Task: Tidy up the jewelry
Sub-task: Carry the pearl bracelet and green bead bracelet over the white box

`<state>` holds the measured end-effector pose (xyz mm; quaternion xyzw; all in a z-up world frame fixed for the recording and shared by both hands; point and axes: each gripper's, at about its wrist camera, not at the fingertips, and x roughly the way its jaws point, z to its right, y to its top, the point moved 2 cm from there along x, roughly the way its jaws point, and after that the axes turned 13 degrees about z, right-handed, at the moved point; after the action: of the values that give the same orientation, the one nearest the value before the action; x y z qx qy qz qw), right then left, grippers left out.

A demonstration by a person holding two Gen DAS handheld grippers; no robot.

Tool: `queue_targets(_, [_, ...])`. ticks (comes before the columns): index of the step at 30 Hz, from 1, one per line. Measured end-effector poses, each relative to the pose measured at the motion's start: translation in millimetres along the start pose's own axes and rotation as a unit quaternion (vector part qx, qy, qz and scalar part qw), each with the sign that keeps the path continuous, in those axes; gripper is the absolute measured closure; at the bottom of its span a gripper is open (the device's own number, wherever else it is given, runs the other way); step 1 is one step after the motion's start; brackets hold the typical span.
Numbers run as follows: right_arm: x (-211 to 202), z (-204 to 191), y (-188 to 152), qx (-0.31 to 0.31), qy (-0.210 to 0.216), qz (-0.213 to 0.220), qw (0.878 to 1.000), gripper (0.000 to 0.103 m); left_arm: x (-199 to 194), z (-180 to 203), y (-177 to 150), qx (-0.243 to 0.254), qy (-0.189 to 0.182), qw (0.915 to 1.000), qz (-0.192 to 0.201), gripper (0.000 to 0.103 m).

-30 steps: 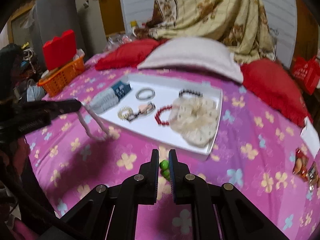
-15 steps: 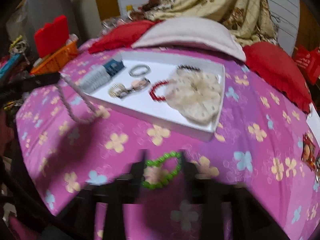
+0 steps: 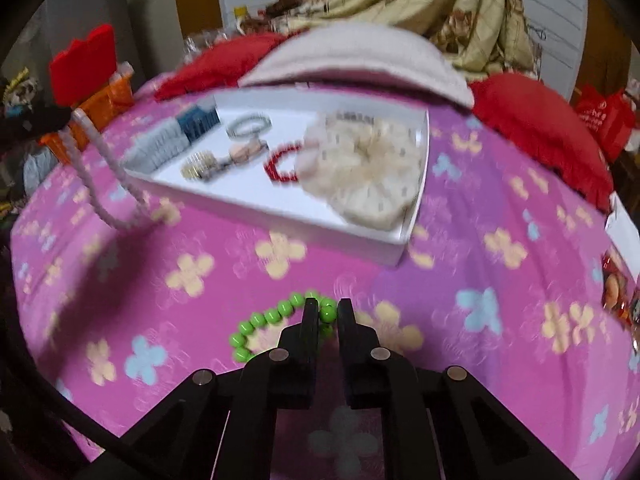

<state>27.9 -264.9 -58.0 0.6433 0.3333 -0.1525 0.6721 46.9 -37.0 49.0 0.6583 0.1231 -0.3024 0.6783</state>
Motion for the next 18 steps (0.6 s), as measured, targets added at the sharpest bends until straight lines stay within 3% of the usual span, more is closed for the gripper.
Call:
queue_targets(8, [-25.6, -6.3, 46.1, -0.008, 0.021, 0.042, 0.999, 0.094, 3.4, -8.7, 18.5, -0.01, 0.006, 0.9999, 0.008, 0.095])
queue_targets(18, [-14.8, -23.1, 86.4, -0.046, 0.031, 0.054, 0.997, 0.094, 29.3, -8.4, 41.3, -0.002, 0.017, 0.9998, 0.004, 0.095])
